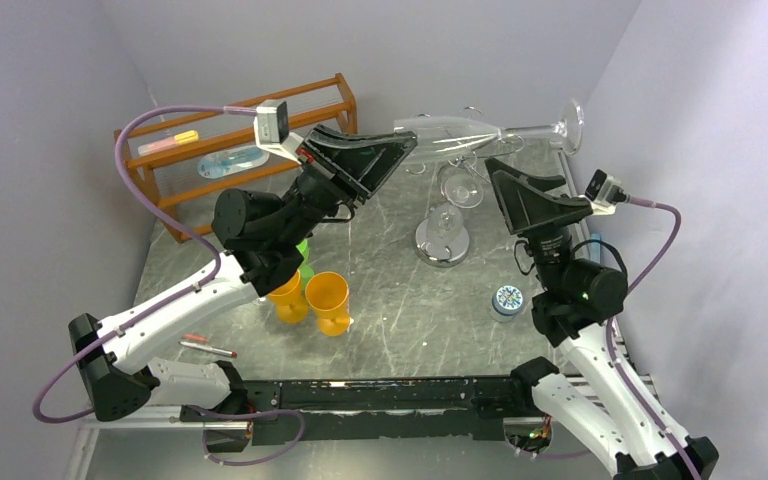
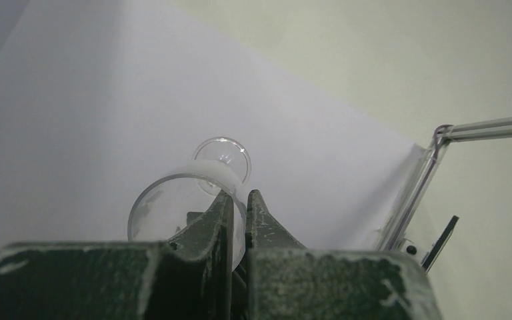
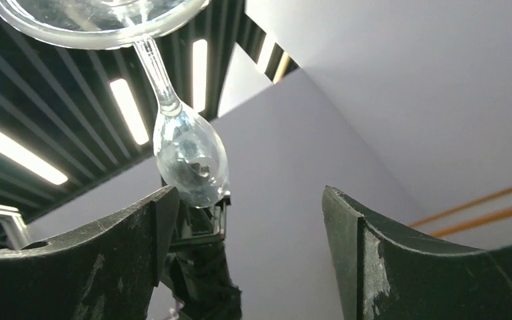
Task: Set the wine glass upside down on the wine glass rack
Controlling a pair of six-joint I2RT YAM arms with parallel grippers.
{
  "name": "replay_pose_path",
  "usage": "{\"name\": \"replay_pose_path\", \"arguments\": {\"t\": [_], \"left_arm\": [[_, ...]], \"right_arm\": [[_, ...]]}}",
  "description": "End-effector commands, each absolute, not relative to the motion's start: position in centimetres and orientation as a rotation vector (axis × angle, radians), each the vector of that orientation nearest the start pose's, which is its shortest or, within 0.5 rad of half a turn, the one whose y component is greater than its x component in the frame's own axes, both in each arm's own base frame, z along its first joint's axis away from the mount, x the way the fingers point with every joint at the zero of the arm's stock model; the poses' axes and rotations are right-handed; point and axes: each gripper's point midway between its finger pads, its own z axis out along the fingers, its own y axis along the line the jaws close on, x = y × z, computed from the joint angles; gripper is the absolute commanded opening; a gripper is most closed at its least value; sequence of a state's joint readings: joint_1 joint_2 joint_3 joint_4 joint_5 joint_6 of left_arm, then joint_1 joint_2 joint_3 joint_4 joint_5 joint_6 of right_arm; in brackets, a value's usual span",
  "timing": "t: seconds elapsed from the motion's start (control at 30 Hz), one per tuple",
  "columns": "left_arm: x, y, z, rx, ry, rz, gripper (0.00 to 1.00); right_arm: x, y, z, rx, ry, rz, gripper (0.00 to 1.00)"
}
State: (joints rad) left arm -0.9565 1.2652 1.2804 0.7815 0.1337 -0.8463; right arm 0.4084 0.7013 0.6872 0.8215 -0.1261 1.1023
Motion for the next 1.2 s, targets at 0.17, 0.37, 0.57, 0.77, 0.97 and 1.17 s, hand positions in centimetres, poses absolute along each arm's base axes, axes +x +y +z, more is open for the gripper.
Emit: {"name": "replay_pose_path", "arguments": {"t": [0.17, 0.37, 0.57, 0.77, 0.97, 1.17], "left_arm": [[16.3, -32.3, 60.8, 0.122, 0.707, -1.803, 0.05], [16.1, -32.9, 60.5, 0.135, 0.711, -1.819, 0.05], [15.7, -33.2, 60.0, 0.142, 0.717, -1.864, 0.05], [15.2, -33.7, 59.7, 0.151, 0.726, -1.874, 0.05], [15.2, -33.8, 59.4, 0.149, 0.726, -1.879, 0.05], [15.2, -34.1, 58.9, 0.155, 0.746, -1.89, 0.05]], "right_arm": [[17.6, 13.4, 56.0, 0.134, 0.552, 1.585, 0.72], [17.6, 13.6, 57.2, 0.105, 0.543, 1.568, 0.67], [17.9, 13.5, 58.2, 0.119, 0.528, 1.574, 0.54], [18.1, 13.9, 59.2, 0.101, 0.522, 1.578, 0.41], [18.1, 14.1, 59.3, 0.082, 0.525, 1.578, 0.18], [18.0, 14.1, 59.4, 0.076, 0.526, 1.556, 0.0]]}}
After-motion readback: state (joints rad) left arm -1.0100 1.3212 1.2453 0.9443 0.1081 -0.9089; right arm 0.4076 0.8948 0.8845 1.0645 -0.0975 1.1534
